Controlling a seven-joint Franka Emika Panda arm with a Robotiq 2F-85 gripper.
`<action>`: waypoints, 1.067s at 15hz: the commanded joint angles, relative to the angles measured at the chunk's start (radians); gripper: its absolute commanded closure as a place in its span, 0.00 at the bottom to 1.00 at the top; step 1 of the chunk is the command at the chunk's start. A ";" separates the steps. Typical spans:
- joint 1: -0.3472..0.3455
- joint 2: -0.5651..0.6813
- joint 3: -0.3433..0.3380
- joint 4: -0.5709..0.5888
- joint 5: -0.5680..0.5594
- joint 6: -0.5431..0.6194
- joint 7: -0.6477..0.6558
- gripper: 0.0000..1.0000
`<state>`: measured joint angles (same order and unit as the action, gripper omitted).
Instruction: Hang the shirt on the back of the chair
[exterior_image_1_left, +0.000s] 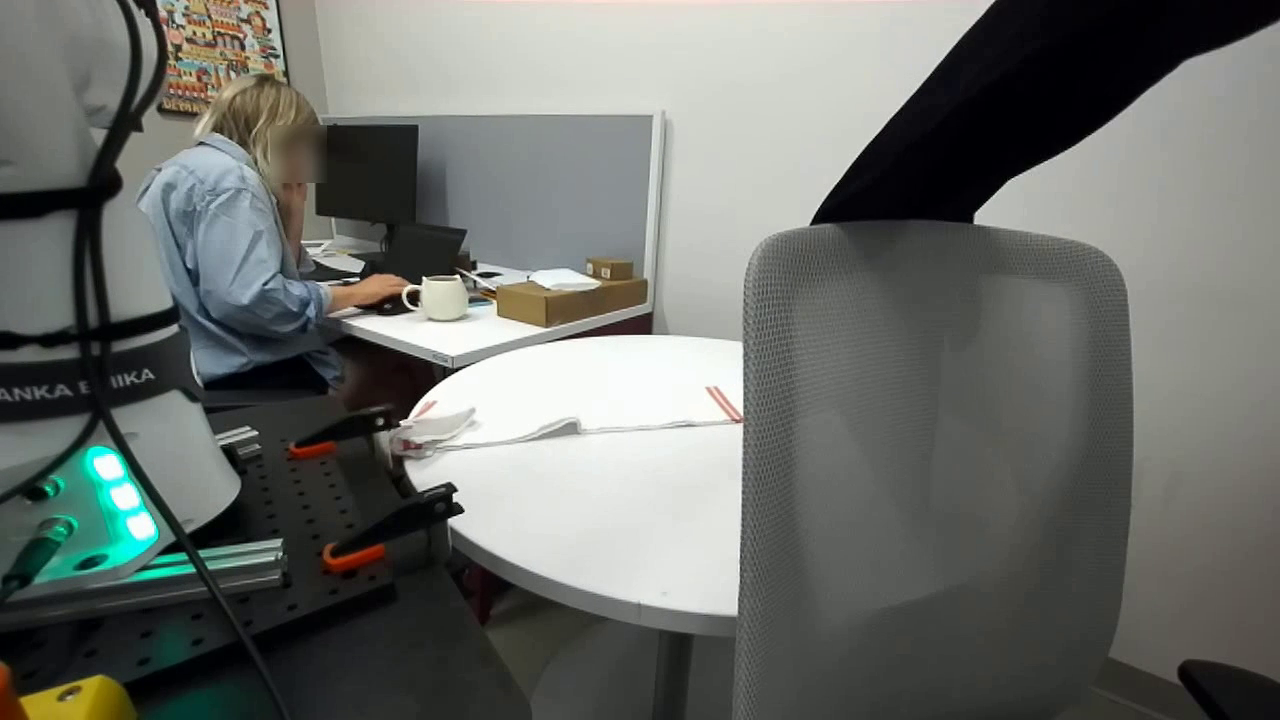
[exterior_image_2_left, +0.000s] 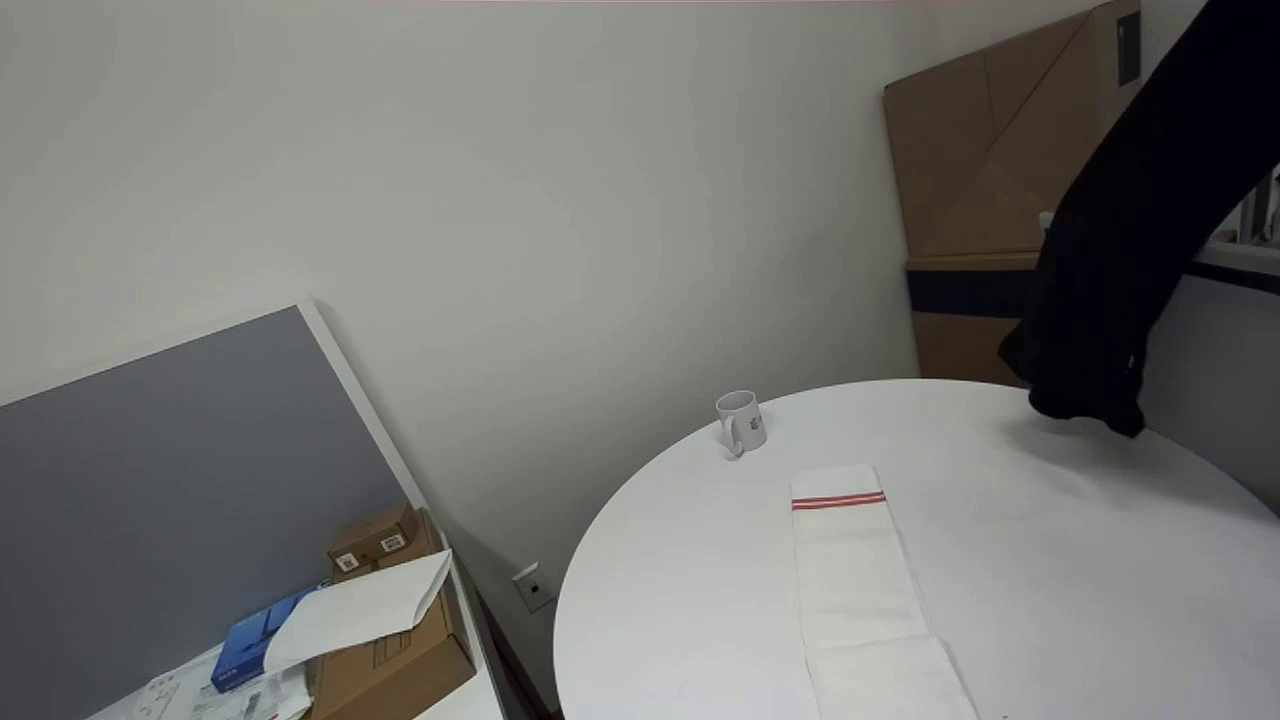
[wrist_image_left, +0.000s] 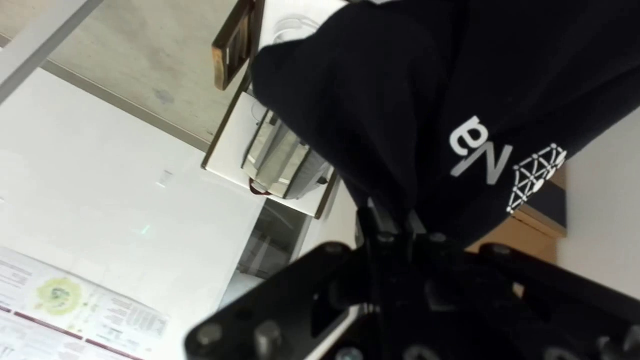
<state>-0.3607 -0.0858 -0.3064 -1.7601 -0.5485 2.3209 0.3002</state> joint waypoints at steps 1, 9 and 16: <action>-0.028 0.112 -0.041 0.116 0.037 -0.049 0.000 0.70; 0.005 0.233 -0.061 0.157 0.005 -0.062 0.056 0.10; 0.066 0.160 -0.036 0.082 -0.004 -0.042 0.058 0.00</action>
<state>-0.3275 0.1267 -0.3540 -1.6343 -0.5386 2.2900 0.3456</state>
